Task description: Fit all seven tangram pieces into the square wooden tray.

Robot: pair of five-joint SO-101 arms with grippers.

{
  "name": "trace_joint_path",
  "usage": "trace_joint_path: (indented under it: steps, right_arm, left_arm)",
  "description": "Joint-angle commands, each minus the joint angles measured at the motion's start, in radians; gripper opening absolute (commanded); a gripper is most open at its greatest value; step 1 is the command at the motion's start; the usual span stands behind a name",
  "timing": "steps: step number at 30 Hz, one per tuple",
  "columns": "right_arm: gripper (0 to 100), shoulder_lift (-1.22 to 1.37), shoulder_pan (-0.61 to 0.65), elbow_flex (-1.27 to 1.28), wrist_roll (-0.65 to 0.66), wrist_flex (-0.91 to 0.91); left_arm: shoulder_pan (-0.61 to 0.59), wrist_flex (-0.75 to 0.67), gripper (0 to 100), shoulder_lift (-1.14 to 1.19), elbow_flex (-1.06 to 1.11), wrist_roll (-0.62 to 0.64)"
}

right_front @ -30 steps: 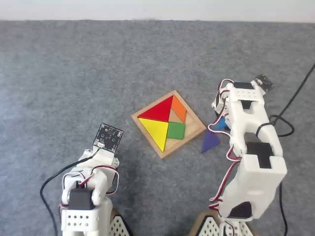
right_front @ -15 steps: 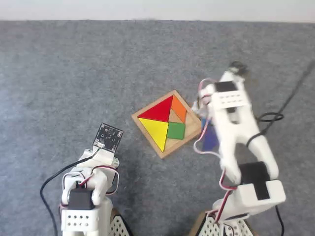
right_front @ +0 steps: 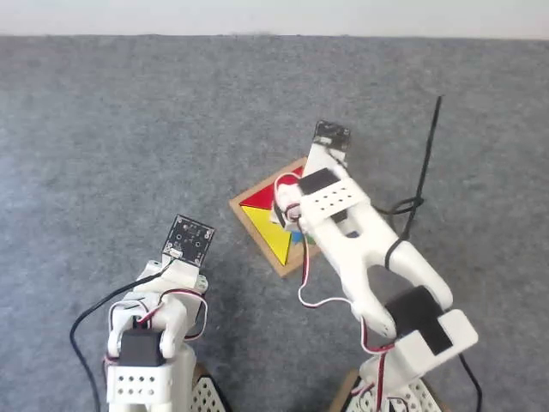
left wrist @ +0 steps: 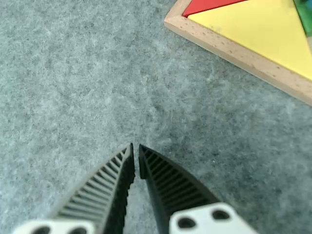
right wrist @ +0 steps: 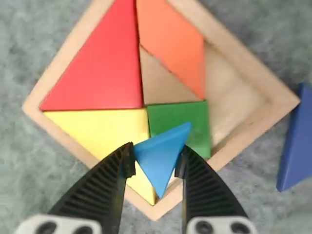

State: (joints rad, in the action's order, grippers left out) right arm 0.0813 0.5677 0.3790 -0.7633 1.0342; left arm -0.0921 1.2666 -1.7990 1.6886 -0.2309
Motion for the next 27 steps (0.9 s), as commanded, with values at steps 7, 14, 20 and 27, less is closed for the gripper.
trace_joint_path:
  steps: [7,14,20,27]
  right_arm:
    - [6.3,0.033,0.045,-0.008,-0.020,-0.002]
    - [18.5,0.031,0.116,-0.008,-0.020,-0.002]
    - [32.9,0.027,0.108,-0.006,-0.020,0.018]
    - [32.9,-0.002,0.107,-0.153,0.098,0.193]
  left_arm:
    - [-0.005,0.003,2,-0.023,-0.007,-0.011]
    - [-0.005,0.003,2,-0.023,-0.007,-0.011]
    - [-0.005,0.003,2,-0.023,-0.007,-0.011]
    - [-0.005,0.003,2,-0.023,-0.007,-0.011]
